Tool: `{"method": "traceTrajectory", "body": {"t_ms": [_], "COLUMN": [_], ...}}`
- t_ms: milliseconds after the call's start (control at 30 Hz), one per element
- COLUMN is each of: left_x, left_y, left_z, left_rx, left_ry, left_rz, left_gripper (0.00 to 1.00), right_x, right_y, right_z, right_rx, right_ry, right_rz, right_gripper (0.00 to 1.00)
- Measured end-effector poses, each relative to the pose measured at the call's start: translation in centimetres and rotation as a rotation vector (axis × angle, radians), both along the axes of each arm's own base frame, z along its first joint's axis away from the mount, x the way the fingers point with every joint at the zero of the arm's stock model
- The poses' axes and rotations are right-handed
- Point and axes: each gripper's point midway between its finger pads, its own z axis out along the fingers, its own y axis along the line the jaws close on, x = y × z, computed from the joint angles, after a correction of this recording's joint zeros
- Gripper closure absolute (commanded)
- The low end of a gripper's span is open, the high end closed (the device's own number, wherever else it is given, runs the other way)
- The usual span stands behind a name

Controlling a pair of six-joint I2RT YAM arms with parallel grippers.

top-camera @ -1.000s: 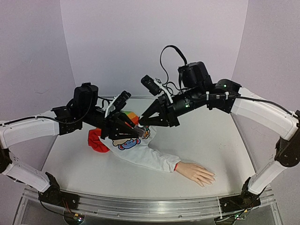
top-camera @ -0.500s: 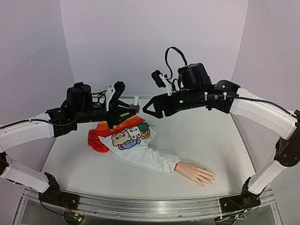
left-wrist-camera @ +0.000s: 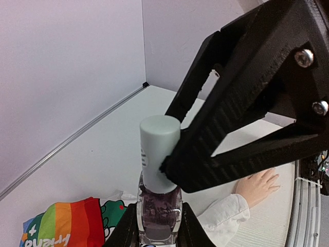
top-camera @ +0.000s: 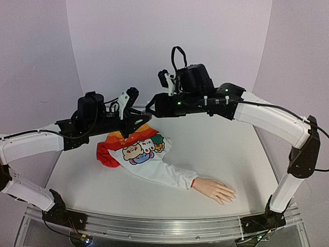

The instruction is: Paint the nails

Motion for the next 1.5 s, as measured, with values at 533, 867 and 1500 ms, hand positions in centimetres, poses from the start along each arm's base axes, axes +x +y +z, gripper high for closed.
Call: {"method": "traceTrajectory", "body": {"t_ms": [533, 867, 1500], "left_x": [-0.6, -13.2, -1.8], "left_y": [-0.9, -2.0, -0.8], "left_z": [-1.3, 1.0, -0.3], "left_rx": [0.003, -0.075, 0.079], "left_ry": [0.057, 0.305, -0.005], "left_rz": [-0.058, -0.796, -0.114], "left_gripper": [1.0, 1.0, 1.0], "right_x": [-0.1, -12.8, -3.4], "right_y": [0.3, -2.0, -3.8], "right_z": [-0.8, 1.4, -0.6], "right_rx": [-0.069, 0.027, -0.082], "right_ry": [-0.046, -0.188, -0.039], "right_rz": [0.068, 0.824, 0.134], "right_gripper": [1.0, 0.83, 0.35]}}
